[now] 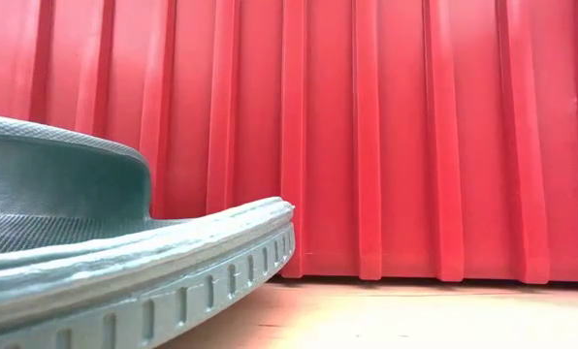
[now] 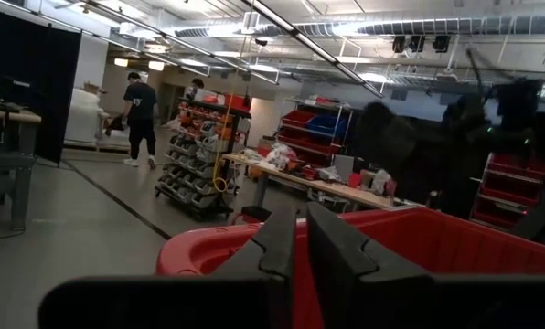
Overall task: Pick and place slides into bin
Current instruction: Put the top black slide into the left side of the container
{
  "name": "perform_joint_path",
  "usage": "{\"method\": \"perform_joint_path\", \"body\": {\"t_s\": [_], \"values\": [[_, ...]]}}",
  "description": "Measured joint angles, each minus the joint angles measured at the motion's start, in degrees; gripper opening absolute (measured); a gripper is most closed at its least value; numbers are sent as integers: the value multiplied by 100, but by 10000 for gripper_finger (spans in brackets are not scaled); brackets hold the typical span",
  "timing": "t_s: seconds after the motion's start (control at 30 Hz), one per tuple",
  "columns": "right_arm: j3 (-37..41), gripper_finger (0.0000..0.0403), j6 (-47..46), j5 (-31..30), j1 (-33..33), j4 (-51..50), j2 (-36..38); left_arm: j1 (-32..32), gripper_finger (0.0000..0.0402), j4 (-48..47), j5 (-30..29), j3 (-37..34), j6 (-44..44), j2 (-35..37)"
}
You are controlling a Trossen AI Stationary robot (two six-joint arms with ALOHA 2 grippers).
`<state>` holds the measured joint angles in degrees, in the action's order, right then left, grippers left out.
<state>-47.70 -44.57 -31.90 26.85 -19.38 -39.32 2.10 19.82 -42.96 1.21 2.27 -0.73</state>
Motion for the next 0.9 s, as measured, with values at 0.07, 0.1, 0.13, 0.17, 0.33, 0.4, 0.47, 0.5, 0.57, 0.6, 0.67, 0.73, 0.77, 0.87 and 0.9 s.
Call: {"method": "perform_joint_path", "body": {"t_s": [0.07, 0.1, 0.13, 0.17, 0.33, 0.4, 0.47, 0.5, 0.57, 0.6, 0.67, 0.73, 0.77, 0.87, 0.9], "values": [[-407, 9, 494, 436, -198, 0, -257, -1, 40, 1, -1, 0, 0, 0], [-636, 9, 681, 656, -300, -19, -416, 1, 40, -1, -2, 0, 0, 0], [-885, 9, 826, 852, -406, -63, -593, 1, 40, -1, -2, 0, 2, 0], [-1140, 9, 979, 1033, -514, -132, -782, 1, 39, 1, 0, 0, 0, 0], [-2429, 9, 1334, 1791, -1056, -789, -1863, 0, 32, 0, 0, 0, 1, 0], [-2899, 9, 1315, 2112, -1266, -1173, -2288, 1, 29, 1, 0, 0, 0, 0], [-3280, 9, 1209, 2346, -1487, -1563, -2683, 1, 28, -1, 0, 0, 2, 0], [-3442, 9, 1135, 2446, -1587, -1744, -2861, 0, 28, -1, -1, 0, 2, 2], [-3663, 9, 961, 2667, -1773, -1986, -3187, 1, 30, 1, -1, 0, 0, 0], [-3725, 9, 850, 2786, -1861, -2051, -3324, 1, 31, 1, 0, 0, 2, 0], [-3764, 9, 623, 3036, -2030, -2101, -3558, -1, 35, 1, 0, 0, 0, 0], [-3731, 9, 351, 3325, -2181, -2083, -3746, 1, 38, -1, 0, 0, 0, 0], [-3714, 9, 202, 3445, -2252, -2110, -3826, 0, 39, 1, 0, 0, 0, 0], [-3641, 9, -219, 3575, -2437, -2155, -4051, 1, 40, 1, -1, 0, 0, 0], [-3638, 10, -360, 3528, -2487, -2149, -4137, 1, 40, 0, 0, -2, 0, 0]]}}
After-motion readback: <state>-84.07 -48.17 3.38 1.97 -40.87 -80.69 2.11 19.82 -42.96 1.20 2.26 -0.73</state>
